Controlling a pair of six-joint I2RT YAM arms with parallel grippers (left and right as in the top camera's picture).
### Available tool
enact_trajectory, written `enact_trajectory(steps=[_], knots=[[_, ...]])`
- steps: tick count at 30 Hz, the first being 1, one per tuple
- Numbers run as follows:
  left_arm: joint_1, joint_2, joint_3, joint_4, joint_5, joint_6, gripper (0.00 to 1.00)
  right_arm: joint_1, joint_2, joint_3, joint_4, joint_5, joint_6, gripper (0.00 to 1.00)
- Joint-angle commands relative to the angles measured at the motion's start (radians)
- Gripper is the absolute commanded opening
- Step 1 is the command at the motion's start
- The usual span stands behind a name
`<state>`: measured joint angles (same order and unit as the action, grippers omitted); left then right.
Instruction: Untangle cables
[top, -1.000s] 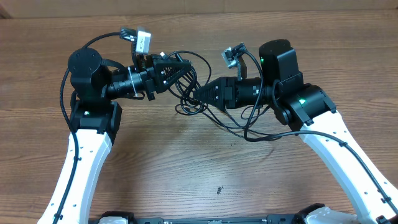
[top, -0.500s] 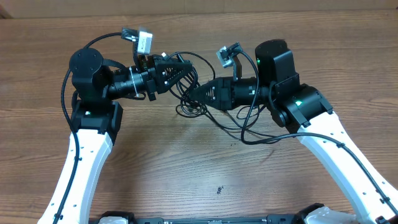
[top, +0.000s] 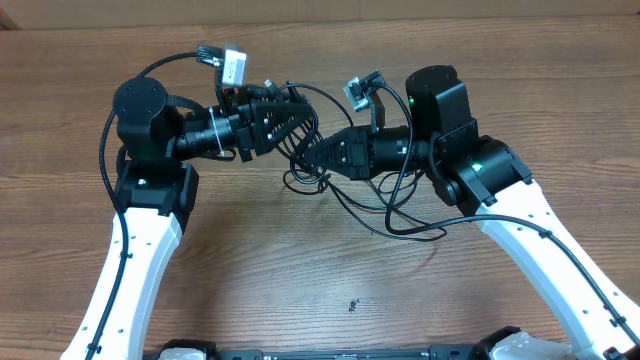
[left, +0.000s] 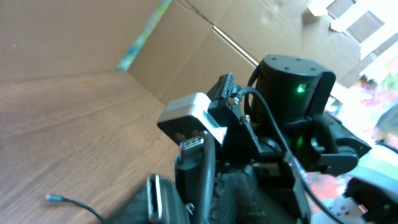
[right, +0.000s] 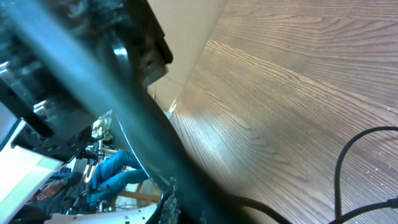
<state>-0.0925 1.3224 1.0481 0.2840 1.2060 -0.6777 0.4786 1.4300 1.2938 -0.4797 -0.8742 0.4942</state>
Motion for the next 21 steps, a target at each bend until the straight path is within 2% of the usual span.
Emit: enact_trajectory(steps=[1,5,10,14,21], knots=[[-0.012,-0.018,0.006,0.005,0.018,0.005,0.58,-0.014,0.002,0.014,0.008,0.014,-0.001,0.04],[-0.004,-0.018,0.006,0.005,0.025,0.011,0.61,-0.038,0.002,0.014,0.007,0.013,0.0,0.04],[0.016,-0.018,0.006,0.004,0.044,0.013,0.4,-0.042,0.002,0.014,0.008,-0.001,0.0,0.04],[0.019,-0.018,0.006,0.004,0.044,0.021,0.31,-0.042,0.002,0.014,0.008,-0.029,0.0,0.04],[0.019,-0.018,0.006,-0.05,0.044,0.043,0.31,-0.042,0.002,0.014,0.059,-0.029,0.004,0.04]])
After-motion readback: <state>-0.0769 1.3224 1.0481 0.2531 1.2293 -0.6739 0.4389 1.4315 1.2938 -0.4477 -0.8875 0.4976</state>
